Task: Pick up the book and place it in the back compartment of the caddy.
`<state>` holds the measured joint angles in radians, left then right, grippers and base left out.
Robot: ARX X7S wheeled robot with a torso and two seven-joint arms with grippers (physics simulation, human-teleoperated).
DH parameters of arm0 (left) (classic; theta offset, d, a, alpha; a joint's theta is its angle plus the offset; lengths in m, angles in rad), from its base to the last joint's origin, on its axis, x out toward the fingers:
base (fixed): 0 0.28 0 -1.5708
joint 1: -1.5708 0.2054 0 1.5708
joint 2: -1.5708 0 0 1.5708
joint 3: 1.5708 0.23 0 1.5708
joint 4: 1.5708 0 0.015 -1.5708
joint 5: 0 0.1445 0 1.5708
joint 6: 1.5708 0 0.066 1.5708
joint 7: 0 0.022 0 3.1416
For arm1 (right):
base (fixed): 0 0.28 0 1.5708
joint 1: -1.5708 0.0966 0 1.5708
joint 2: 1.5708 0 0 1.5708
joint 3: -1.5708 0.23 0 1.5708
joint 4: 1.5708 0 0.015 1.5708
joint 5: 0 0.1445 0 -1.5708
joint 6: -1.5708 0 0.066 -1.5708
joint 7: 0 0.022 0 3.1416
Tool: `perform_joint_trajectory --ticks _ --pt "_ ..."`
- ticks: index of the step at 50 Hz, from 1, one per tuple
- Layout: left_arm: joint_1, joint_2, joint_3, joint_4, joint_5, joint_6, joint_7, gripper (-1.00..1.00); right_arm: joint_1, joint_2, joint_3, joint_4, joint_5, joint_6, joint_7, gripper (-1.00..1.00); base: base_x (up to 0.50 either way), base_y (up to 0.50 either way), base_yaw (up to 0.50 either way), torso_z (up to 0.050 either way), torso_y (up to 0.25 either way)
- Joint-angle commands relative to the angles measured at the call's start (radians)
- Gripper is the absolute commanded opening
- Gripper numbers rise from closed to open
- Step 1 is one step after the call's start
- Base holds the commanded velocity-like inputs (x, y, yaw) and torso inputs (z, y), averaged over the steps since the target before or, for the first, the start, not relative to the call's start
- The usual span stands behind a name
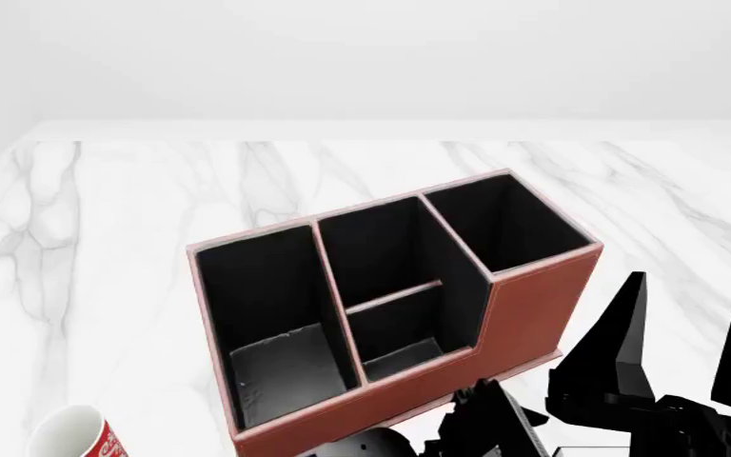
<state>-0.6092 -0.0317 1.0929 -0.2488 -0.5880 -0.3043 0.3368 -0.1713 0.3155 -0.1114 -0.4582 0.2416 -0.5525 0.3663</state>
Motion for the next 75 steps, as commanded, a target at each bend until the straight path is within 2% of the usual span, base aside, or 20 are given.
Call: perform_joint_trajectory --ticks 1,23,24,52,67,75 --pt "-0.011 0.019 0.017 -0.039 -0.014 0.039 0.008 1.0 0.0 -0.013 0.017 -0.005 -0.02 0.003 -0.014 1.0 0.0 0.0 0.0 0.0 0.0" --pt "-0.055 0.028 0.153 -0.135 -0.107 0.144 -0.026 1.0 0.002 -0.009 0.012 -0.001 -0.02 -0.001 -0.007 1.0 0.0 0.0 0.0 0.0 0.0" --pt "-0.058 0.027 0.159 -0.137 -0.111 0.148 -0.029 -1.0 0.002 -0.008 0.012 -0.001 -0.02 -0.001 -0.007 1.0 0.0 0.0 0.0 0.0 0.0" --pt "-0.104 0.019 0.243 -0.21 -0.149 0.259 -0.11 -1.0 0.001 -0.004 0.003 0.001 -0.022 -0.007 0.0 1.0 0.0 0.0 0.0 0.0 0.0" --pt "-0.151 -0.123 0.158 0.055 -0.243 0.21 -0.227 -1.0 -0.025 0.006 -0.003 -0.062 -0.02 -0.009 0.006 1.0 0.0 0.0 0.0 0.0 0.0" --pt "-0.162 -0.181 0.147 0.217 -0.275 0.17 -0.294 -1.0 -0.042 0.012 -0.004 -0.092 -0.018 -0.03 0.004 1.0 0.0 0.0 0.0 0.0 0.001"
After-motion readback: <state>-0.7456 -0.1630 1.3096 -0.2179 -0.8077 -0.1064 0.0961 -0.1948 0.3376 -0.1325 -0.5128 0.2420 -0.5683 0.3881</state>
